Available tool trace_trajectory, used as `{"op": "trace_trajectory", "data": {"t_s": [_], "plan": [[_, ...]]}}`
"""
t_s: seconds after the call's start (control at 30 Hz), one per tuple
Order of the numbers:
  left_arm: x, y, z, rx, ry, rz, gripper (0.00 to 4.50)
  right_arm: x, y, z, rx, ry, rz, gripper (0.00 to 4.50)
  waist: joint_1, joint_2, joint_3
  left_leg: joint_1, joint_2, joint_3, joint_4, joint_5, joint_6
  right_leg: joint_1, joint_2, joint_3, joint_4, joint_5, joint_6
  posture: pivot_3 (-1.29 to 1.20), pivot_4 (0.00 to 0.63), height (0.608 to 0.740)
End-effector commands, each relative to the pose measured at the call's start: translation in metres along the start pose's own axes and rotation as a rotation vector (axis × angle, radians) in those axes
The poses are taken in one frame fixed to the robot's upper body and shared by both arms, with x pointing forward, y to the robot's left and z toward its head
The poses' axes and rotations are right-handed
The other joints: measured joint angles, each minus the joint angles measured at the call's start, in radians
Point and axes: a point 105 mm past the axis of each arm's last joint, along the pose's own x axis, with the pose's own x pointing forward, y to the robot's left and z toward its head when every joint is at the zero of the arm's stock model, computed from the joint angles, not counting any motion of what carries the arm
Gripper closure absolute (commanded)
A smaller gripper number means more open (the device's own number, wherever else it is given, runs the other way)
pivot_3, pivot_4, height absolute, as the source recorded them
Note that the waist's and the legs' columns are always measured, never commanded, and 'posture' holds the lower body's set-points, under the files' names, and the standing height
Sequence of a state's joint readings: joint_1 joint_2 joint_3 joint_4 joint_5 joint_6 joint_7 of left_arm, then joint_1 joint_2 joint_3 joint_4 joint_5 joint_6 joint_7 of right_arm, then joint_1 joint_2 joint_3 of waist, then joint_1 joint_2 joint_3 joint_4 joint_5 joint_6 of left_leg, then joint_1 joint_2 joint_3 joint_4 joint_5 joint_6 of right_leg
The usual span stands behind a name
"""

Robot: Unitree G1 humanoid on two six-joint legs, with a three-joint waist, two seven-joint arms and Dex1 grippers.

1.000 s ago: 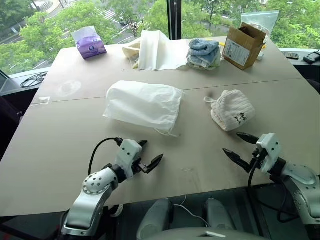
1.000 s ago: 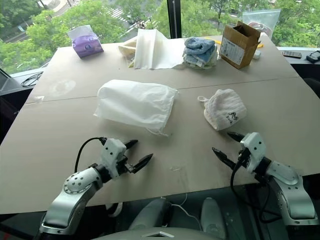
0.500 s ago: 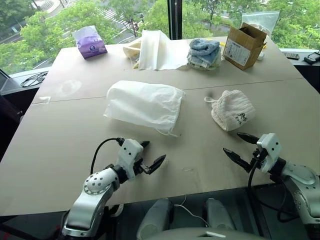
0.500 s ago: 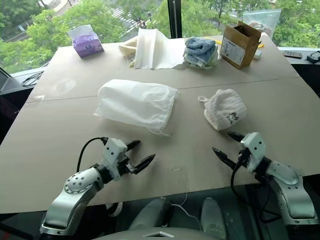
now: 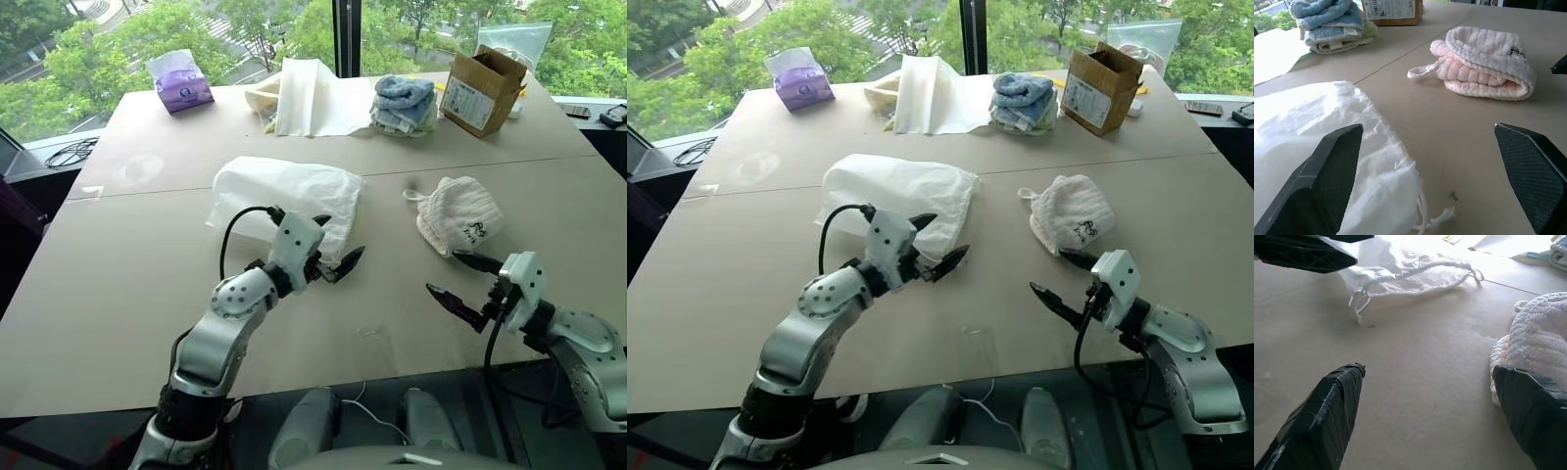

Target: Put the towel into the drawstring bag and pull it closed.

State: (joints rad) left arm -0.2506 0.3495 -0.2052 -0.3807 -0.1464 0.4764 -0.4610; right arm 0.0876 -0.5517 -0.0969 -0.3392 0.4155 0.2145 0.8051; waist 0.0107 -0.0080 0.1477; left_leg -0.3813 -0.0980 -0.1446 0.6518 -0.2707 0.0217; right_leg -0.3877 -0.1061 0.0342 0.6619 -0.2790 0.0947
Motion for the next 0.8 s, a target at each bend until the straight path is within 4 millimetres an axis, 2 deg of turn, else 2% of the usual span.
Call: {"op": "trace_trajectory", "data": {"t_s": [0.03, 0.2, 0.4, 0.6, 0.63, 0.73, 0.8], "plan": [[0.020, 0.000, 0.005, 0.100, 0.012, 0.075, 0.08, 0.000, -0.001, 0.026, -0.053, -0.056, 0.005, 0.00, 0.003, -0.001, 0.000, 0.000, 0.000, 0.000, 0.000, 0.000, 0.000, 0.000, 0.000, 0.000, 0.000, 0.000, 0.000, 0.00, 0.150, 0.740], [0.029, 0.003, 0.003, 0.229, 0.067, 0.226, 0.08, -0.006, -0.003, 0.031, -0.061, -0.044, -0.016, 0.00, 0.004, -0.004, 0.002, -0.002, 0.000, -0.001, 0.000, 0.000, 0.000, 0.000, 0.000, -0.001, -0.001, 0.000, 0.000, 0.00, 0.150, 0.740], [0.023, 0.013, -0.004, 0.371, 0.152, 0.390, 0.08, -0.010, -0.001, 0.029, -0.053, -0.033, -0.016, 0.00, 0.003, -0.004, 0.002, -0.001, 0.000, -0.001, 0.000, 0.000, 0.000, 0.000, 0.000, -0.001, 0.000, 0.000, 0.000, 0.00, 0.150, 0.740], [0.017, 0.020, -0.011, 0.383, 0.182, 0.465, 0.08, -0.009, -0.002, 0.028, -0.055, -0.031, -0.016, 0.00, 0.004, -0.004, 0.003, -0.001, 0.000, -0.001, 0.000, 0.000, 0.000, 0.000, 0.000, -0.001, 0.000, 0.000, 0.000, 0.00, 0.150, 0.740], [0.015, 0.021, -0.012, 0.385, 0.180, 0.470, 0.60, -0.008, -0.002, 0.028, -0.055, -0.032, -0.017, 0.00, 0.003, -0.004, 0.003, -0.001, 0.000, -0.001, 0.000, 0.000, 0.000, 0.000, 0.000, -0.001, 0.000, 0.000, 0.000, 0.00, 0.150, 0.740], [0.010, 0.026, -0.010, 0.385, 0.169, 0.494, 1.75, -0.007, -0.003, 0.027, -0.056, -0.034, -0.019, 0.00, 0.003, -0.004, 0.003, -0.001, 0.000, -0.001, 0.000, 0.000, 0.000, -0.001, 0.000, -0.001, 0.000, 0.000, 0.000, 0.00, 0.150, 0.740], [0.008, 0.031, -0.011, 0.394, 0.178, 0.509, 2.77, -0.007, -0.003, 0.027, -0.057, -0.036, -0.021, 0.00, 0.004, -0.004, 0.003, -0.001, 0.000, -0.001, 0.000, 0.000, 0.000, -0.001, 0.000, -0.001, 0.000, 0.000, 0.000, 0.00, 0.150, 0.740]]}}
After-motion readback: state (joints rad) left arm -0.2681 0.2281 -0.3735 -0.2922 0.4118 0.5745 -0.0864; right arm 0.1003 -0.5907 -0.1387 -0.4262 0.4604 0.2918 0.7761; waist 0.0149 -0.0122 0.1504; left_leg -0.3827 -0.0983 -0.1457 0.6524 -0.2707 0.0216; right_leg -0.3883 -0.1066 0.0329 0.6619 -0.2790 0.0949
